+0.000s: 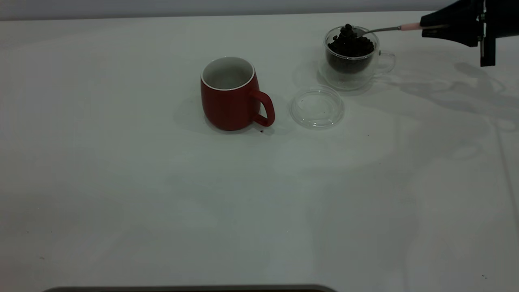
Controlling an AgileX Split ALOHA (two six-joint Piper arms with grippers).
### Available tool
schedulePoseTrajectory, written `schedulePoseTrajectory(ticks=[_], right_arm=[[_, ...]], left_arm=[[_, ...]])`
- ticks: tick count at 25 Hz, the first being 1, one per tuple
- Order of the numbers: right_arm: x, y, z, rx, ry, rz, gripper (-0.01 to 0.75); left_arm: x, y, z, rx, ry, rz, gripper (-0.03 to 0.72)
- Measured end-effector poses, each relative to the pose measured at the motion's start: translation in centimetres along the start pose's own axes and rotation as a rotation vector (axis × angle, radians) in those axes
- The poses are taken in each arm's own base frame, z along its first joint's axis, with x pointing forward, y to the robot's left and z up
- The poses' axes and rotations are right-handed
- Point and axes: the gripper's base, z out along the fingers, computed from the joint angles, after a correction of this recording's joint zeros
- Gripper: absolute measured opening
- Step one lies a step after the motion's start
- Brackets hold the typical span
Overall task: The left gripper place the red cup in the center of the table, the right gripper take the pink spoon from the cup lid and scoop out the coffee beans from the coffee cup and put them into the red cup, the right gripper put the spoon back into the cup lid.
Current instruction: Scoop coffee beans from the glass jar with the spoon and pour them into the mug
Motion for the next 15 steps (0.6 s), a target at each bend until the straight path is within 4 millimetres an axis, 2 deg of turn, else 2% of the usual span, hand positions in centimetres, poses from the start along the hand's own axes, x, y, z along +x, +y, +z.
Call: schedulePoseTrajectory(ticks=[8,15], right_arm=[[0.3,1.5,0.8,0.0,0.026,-0.019,0.112],[1.2,2.6,2.8,-0.005,0.077,-0.03,0.112]], left_arm=[[0.0,0.0,0.0,0.0,0.0,0.0,0.586],[0.0,0.0,0.0,0.0,0.0,0.0,0.586]])
